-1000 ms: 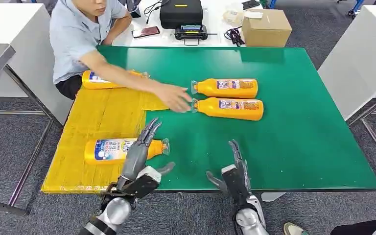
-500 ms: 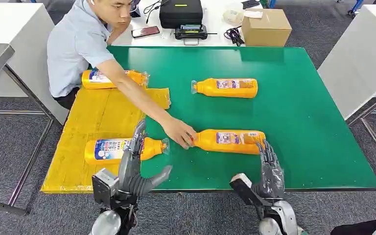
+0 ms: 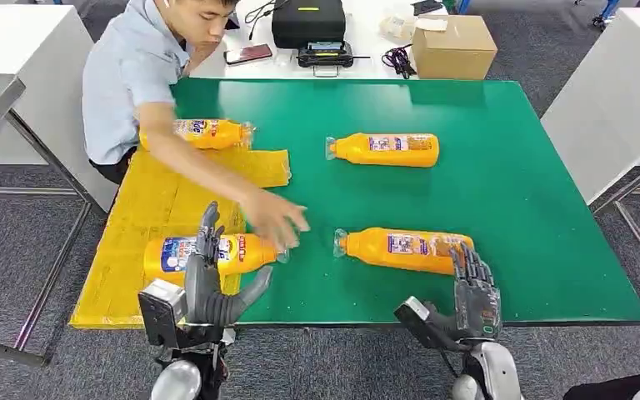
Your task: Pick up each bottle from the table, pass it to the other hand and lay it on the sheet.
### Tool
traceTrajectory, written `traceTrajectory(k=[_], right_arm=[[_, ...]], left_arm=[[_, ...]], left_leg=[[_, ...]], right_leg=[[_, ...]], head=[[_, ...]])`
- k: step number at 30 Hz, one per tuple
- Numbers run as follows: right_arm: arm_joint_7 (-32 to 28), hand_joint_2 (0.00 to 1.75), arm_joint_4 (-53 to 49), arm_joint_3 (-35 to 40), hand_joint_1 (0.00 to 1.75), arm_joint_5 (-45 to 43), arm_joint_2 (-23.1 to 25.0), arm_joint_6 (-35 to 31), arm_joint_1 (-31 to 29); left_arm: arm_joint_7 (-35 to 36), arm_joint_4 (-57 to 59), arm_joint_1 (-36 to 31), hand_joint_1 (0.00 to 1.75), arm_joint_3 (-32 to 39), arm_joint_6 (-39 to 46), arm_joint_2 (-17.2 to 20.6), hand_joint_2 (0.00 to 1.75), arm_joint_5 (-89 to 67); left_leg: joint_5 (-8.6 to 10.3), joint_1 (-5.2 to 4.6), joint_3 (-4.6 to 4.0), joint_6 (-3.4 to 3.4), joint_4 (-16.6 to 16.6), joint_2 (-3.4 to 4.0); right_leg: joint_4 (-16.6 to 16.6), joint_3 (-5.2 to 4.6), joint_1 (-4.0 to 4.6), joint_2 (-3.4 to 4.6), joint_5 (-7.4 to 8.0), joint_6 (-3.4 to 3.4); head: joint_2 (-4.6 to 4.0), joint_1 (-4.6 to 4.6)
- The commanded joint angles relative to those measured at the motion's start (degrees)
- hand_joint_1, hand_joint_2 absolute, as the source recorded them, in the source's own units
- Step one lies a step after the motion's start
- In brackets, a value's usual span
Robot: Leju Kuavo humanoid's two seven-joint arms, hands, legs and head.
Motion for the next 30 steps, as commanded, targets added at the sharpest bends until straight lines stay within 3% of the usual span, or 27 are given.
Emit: traceTrajectory(k=[1,9,20,30], right_arm=[[2.8,1.75,10.85,3.15,0.0,3.71,-2.22,0.77,-6.21],[3.75,1.75,18.01,5.69,0.0,7.04,-2.75,1.5,-14.34],[3.72,1.75,20.21,7.54,0.0,8.06,-2.16,1.13,-16.22],[3.34,1.75,28.08,8.26,0.0,4.51,-2.25,5.6,-21.14]], left_arm=[[0.58,5.04,-2.93,0.0,0.2,-0.05,0.17,1.75,0.51],[0.49,7.16,-4.82,0.0,-0.83,-0.32,-0.19,1.75,1.22],[0.22,7.6,-5.35,0.0,-1.4,-0.27,-0.27,1.75,1.43],[0.01,9.62,-6.67,0.0,-2.39,-0.28,-0.51,1.75,2.59]], left_leg=[[-0.07,0.07,0.3,-0.12,-0.06,0.11],[0.01,0.03,0.21,-0.05,-0.05,0.18],[0.0,0.08,0.29,-0.07,-0.03,0.1],[0.04,0.04,0.25,-0.03,-0.02,0.06]], right_leg=[[-0.11,0.3,0.09,0.07,-0.03,-0.15],[-0.07,0.16,0.04,0.13,0.06,-0.08],[-0.07,0.27,0.09,0.04,0.02,-0.09],[-0.05,0.23,0.06,0.0,0.05,-0.05]], head=[[0.0,0.02],[0.0,0.0],[0.0,0.0],[0.0,0.0]])
